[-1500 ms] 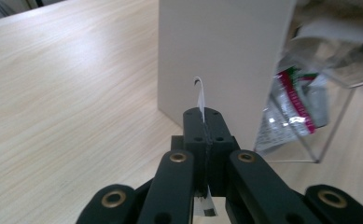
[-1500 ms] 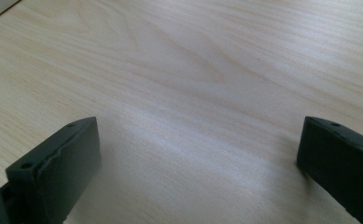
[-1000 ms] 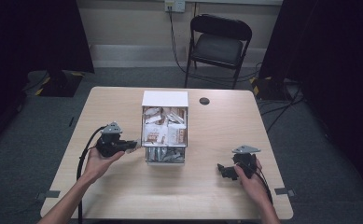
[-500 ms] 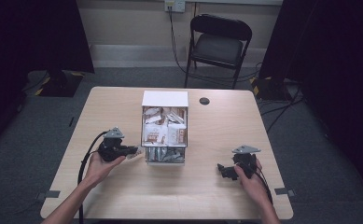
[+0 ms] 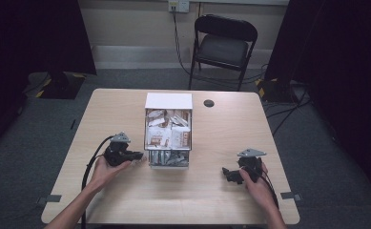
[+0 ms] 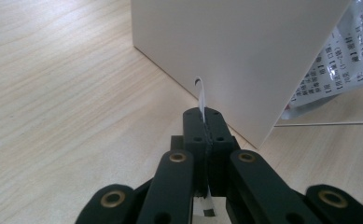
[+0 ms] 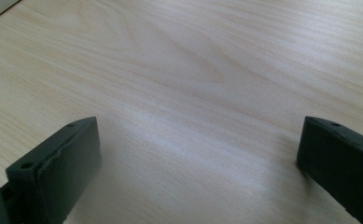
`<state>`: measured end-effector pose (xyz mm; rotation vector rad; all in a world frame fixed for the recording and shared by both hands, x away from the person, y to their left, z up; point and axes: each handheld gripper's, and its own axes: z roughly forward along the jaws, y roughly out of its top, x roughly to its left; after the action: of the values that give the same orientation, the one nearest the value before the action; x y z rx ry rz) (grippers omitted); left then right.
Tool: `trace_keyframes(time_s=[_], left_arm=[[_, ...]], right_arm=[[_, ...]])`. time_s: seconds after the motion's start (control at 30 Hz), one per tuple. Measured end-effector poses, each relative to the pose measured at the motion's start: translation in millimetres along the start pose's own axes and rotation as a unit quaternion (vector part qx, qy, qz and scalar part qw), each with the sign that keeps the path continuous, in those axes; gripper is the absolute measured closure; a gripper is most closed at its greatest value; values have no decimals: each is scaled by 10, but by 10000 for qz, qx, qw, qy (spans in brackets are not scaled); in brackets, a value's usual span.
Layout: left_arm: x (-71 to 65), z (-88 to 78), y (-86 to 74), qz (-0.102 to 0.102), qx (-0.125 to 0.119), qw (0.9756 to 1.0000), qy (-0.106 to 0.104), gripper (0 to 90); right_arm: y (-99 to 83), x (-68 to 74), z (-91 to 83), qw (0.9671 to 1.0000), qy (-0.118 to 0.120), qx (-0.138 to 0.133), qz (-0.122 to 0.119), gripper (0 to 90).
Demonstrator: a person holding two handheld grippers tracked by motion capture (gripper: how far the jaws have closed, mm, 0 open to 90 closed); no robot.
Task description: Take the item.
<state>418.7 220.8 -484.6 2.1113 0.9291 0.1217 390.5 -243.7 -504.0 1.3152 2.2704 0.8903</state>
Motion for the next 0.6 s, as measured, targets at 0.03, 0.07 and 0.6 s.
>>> trace_keyframes(time_s=[0.03,0.07,0.6], left_arm=[[0,-1,0,0,2,10000,-1,896],[0,0,-2,-3,-3,10000,0,892],[64,68,-21,-65,106,9998,141,704]], right_arm=[[0,-1,0,10000,0,-1,-4,0],[0,0,0,10000,0,0,-1,0],[0,0,0,10000,-2,-1,-4,0]])
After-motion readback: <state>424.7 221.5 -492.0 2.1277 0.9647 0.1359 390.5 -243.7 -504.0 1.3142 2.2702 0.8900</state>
